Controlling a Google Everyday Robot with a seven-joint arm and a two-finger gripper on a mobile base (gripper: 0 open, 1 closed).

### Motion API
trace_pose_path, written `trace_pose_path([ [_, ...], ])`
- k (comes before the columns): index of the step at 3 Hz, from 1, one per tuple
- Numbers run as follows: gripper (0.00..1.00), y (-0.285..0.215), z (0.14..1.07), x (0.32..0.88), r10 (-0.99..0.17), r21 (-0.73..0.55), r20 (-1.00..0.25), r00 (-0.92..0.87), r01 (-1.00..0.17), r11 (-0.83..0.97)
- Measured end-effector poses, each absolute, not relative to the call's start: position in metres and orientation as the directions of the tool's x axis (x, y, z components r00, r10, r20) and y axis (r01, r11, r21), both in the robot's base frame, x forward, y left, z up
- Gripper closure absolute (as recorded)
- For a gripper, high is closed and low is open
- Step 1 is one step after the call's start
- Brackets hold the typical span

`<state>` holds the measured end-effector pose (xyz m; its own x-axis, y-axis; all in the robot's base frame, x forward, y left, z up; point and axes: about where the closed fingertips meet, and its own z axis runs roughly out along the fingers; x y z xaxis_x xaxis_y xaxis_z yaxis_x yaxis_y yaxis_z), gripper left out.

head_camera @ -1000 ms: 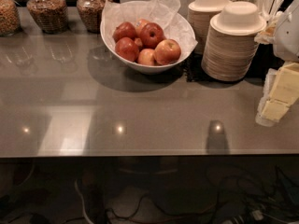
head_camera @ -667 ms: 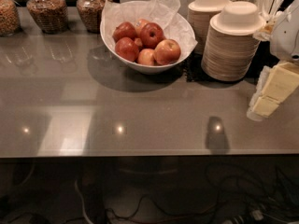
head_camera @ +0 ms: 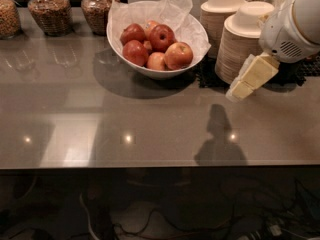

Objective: Pick apple from white bowl

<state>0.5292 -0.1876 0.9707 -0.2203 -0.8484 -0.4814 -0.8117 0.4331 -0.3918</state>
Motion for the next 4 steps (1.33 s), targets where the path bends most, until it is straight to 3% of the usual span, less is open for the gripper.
trace_pose_path([
  [2, 0.00, -0.158, 0.975, 0.602, -0.810, -0.407, -0.529, -0.253, -0.761, 0.504],
  [4, 0.00, -0.131, 0.963, 0.651, -0.774, -0.335, -0.538, -0.333, -0.759, 0.559],
])
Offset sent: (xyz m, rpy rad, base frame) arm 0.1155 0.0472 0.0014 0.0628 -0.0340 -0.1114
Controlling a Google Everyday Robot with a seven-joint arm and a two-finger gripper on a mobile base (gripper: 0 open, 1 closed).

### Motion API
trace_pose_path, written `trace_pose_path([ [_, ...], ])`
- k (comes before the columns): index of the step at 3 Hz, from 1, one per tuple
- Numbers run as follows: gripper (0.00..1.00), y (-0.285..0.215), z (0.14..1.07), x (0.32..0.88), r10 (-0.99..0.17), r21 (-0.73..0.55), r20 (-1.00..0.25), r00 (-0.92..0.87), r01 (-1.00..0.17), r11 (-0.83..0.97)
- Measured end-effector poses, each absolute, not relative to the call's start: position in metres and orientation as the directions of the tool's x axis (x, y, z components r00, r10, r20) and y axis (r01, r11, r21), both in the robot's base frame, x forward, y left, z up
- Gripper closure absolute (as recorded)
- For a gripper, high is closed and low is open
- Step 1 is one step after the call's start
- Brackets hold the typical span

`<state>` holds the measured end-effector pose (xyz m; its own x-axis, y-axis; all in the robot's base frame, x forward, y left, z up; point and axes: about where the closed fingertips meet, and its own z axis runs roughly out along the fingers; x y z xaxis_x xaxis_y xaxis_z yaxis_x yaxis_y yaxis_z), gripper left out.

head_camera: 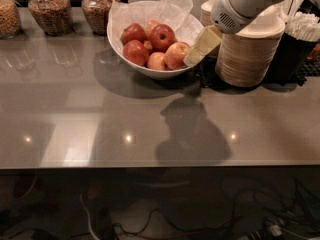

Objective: Pick apple from white bowl

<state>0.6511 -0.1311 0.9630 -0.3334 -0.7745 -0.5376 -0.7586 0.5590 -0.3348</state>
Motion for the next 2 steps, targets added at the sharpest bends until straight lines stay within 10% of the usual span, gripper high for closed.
trace_pose_path([
  [2, 0.00, -0.105, 0.950, 0.677, -0.737, -0.253, -0.568, -0.366, -0.775, 0.580],
])
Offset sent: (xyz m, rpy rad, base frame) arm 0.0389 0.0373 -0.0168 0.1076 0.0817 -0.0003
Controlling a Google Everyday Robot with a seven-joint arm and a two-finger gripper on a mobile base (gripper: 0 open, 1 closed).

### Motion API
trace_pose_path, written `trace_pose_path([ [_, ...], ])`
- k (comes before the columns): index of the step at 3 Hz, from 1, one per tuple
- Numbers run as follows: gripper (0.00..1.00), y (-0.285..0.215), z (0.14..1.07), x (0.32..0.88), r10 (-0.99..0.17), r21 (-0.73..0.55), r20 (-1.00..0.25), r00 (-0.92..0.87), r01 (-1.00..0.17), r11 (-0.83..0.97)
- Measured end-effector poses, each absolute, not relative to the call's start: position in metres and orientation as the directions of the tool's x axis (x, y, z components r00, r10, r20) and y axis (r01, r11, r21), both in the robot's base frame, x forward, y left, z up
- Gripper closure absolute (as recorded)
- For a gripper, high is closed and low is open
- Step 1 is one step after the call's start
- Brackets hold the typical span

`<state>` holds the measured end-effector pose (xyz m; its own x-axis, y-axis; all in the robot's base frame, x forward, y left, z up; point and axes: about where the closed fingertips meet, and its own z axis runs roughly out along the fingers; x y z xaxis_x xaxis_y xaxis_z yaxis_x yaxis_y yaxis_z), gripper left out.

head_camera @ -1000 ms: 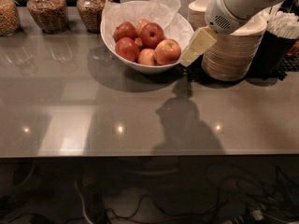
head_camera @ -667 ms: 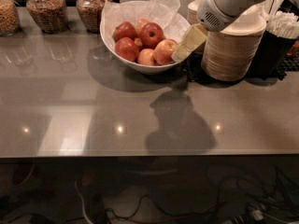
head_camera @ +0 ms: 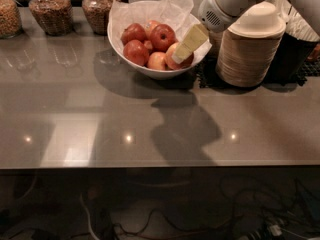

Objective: Pick apple from white bowl

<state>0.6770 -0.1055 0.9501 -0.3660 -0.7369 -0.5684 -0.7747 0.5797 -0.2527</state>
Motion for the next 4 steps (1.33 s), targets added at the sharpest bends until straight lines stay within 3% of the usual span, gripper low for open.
trace_pose_path([
  [1, 0.11, -0.091, 0.945, 0.686, -0.725, -0.219, -0.581, -0.370, -0.787, 0.577],
  [2, 0.16, -0.079, 0.936, 0.691, -0.714, -0.178, -0.587, -0.382, -0.799, 0.574],
  [4, 0.16, -0.072, 0.914, 0.688, -0.703, -0.109, -0.557, -0.442, -0.800, 0.590],
])
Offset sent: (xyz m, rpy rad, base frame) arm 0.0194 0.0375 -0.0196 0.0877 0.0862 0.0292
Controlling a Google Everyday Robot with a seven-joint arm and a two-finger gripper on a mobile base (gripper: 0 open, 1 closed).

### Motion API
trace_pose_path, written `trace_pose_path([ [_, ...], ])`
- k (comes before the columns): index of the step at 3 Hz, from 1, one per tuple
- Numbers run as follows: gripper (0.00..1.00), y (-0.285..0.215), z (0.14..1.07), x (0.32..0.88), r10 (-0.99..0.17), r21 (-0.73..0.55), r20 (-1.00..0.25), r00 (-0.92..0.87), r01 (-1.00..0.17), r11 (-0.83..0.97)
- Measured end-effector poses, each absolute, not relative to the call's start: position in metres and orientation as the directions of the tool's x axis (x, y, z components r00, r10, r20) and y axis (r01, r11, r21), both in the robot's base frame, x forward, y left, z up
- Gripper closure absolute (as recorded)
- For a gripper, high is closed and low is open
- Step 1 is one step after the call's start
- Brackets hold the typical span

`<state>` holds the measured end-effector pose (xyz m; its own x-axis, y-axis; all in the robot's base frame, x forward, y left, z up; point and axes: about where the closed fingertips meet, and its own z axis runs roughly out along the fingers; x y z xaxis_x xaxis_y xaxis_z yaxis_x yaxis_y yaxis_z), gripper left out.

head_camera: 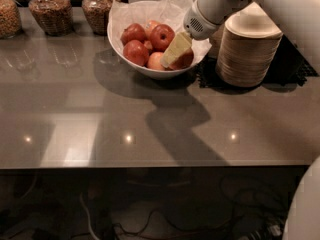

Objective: Pick apple from white bowl

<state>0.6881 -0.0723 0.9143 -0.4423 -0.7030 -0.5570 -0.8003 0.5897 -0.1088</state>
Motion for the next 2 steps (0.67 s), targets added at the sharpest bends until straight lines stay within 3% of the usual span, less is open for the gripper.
trace_pose_path([
  [2, 0.31, -0.0803, 0.9001, 0.6812, -0.688, -0.080, -0.524, -0.502, -0.775, 0.626],
])
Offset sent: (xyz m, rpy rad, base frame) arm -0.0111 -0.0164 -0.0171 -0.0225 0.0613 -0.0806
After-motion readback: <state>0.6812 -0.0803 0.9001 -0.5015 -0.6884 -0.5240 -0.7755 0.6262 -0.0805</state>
